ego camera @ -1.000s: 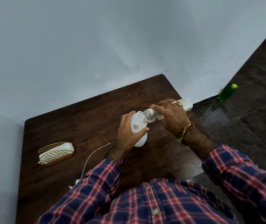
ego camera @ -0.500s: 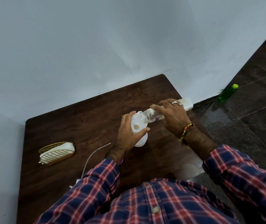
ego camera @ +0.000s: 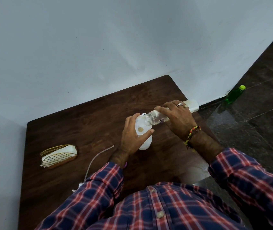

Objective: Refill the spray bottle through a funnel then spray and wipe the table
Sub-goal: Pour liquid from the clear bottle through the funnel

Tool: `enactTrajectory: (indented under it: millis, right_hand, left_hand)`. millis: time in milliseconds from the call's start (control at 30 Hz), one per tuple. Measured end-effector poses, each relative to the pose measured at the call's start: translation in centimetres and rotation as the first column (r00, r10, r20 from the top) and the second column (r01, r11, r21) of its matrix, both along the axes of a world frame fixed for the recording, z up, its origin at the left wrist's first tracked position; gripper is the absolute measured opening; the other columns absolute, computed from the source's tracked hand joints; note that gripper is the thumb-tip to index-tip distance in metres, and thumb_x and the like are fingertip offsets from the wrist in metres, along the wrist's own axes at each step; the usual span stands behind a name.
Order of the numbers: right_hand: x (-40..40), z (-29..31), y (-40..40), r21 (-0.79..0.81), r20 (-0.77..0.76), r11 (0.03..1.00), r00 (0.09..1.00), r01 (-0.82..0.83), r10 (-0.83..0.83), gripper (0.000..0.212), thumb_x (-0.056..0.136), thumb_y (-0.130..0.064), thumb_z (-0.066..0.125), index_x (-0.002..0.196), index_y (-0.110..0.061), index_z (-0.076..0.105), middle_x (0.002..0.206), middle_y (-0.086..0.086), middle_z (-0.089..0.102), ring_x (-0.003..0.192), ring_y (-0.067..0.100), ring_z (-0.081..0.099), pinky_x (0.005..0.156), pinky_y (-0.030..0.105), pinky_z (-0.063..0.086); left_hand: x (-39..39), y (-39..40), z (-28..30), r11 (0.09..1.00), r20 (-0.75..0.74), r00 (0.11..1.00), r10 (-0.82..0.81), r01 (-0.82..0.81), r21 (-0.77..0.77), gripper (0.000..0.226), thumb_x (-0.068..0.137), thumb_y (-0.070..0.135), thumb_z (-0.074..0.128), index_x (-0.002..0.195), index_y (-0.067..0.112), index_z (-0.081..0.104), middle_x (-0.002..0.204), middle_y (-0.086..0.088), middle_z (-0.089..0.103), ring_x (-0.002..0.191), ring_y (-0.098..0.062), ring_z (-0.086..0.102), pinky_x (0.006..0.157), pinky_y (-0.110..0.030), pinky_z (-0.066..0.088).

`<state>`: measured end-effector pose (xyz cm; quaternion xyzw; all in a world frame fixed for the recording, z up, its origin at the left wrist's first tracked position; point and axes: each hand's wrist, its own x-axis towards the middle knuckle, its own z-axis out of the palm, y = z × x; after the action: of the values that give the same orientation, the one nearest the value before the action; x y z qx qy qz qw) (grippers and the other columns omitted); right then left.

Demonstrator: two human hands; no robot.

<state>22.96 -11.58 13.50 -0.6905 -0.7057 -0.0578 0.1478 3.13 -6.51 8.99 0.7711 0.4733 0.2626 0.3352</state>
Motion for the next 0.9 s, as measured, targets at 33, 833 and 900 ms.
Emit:
enactTrajectory:
  millis: [33, 833, 900]
  right_hand:
    - [-0.02, -0.01, 0.03, -0.001, 0.002, 1.000, 1.000, 0.001, -0.001, 0.064, 0.062, -0.004, 0.083, 0.121, -0.022, 0.064, 0.109, 0.012, 0.067, 0.105, 0.039, 0.061, 0.090, 0.054, 0.048]
    - [0.04, -0.17, 0.19, 0.017, 0.006, 1.000, 1.000, -0.006, 0.006, 0.064, 0.061, -0.003, 0.082, 0.120, -0.022, 0.065, 0.107, 0.012, 0.067, 0.103, 0.038, 0.062, 0.089, 0.053, 0.048]
    - [0.16, -0.18, 0.19, 0.023, 0.003, 1.000, 1.000, -0.005, 0.005, 0.064, 0.060, -0.003, 0.082, 0.119, -0.021, 0.065, 0.106, 0.012, 0.068, 0.101, 0.038, 0.062, 0.089, 0.052, 0.048]
  left_hand:
    - [0.00, 0.04, -0.05, 1.000, -0.002, 1.000, 0.001, -0.001, -0.002, 0.085, 0.073, 0.050, 0.077, 0.142, 0.019, 0.038, 0.141, 0.000, 0.040, 0.119, -0.004, 0.041, 0.093, -0.018, 0.036]
    - [0.12, 0.06, -0.01, 1.000, 0.008, 1.000, 0.001, -0.001, 0.004, 0.083, 0.073, 0.048, 0.078, 0.141, 0.018, 0.039, 0.141, -0.001, 0.041, 0.121, -0.010, 0.045, 0.096, -0.020, 0.039]
    - [0.10, 0.05, -0.09, 1.000, 0.010, 1.000, 0.001, -0.001, 0.008, 0.083, 0.073, 0.048, 0.078, 0.141, 0.019, 0.039, 0.141, -0.001, 0.041, 0.120, -0.008, 0.044, 0.095, -0.019, 0.038]
